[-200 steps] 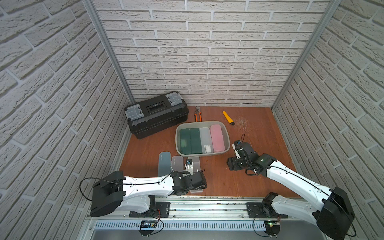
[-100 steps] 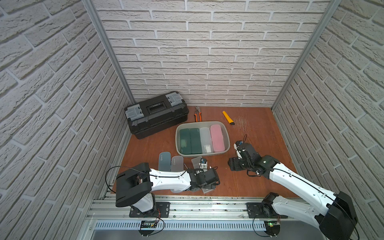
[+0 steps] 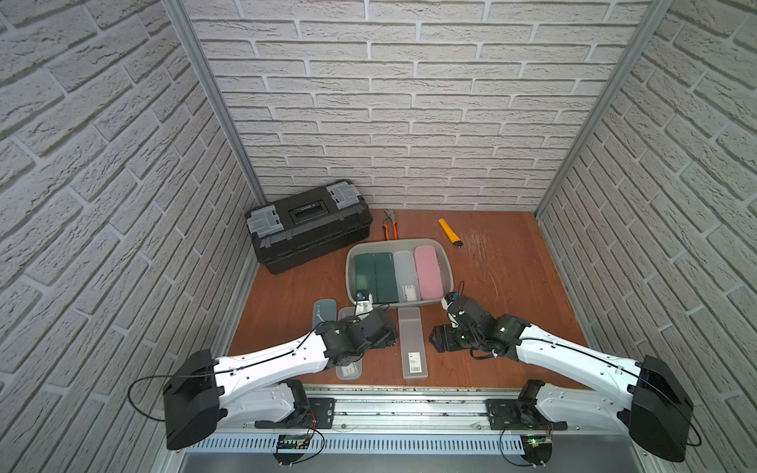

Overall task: Put the pencil case into the storage box
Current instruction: Move the pencil case to the center of the board, then pick up the pencil case from the center of the board.

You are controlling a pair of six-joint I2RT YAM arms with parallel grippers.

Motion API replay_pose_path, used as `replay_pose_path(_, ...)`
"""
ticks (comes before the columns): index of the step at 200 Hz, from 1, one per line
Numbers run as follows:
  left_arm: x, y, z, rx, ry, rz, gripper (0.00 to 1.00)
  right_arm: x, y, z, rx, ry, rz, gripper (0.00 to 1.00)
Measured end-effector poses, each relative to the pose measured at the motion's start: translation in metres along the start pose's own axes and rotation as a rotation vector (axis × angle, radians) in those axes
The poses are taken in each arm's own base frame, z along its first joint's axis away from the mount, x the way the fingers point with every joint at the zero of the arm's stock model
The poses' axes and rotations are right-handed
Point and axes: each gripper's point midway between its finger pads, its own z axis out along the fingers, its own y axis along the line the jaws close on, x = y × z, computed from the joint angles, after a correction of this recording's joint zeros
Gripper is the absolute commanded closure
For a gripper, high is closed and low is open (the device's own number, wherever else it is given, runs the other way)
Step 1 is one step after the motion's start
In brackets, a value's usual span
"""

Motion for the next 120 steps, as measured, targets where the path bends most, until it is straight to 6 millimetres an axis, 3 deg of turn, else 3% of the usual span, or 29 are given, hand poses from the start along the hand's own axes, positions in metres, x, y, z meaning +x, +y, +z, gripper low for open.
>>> replay_pose_path(38,-0.02,0.047,-0.025,-0.029,-0.073,-0.072,0.01,0.017,0.032,0.017,0.029,0.068,-0.034,0.11)
replay_pose_path(69,-0.02,0.076,-0.034,-0.059,-0.097,-0.113,0.01,0.023,0.058,0.022,0.028,0.071,-0.056,0.1)
replay_pose_path(92,-0.016,0.088,-0.037,-0.069,-0.098,-0.129,0.02,0.029,0.07,0.028,0.039,0.087,-0.069,0.1)
replay_pose_path(120,-0.008,0.091,-0.036,-0.068,-0.073,-0.126,0.02,0.036,0.071,0.037,0.088,0.111,-0.06,0.09)
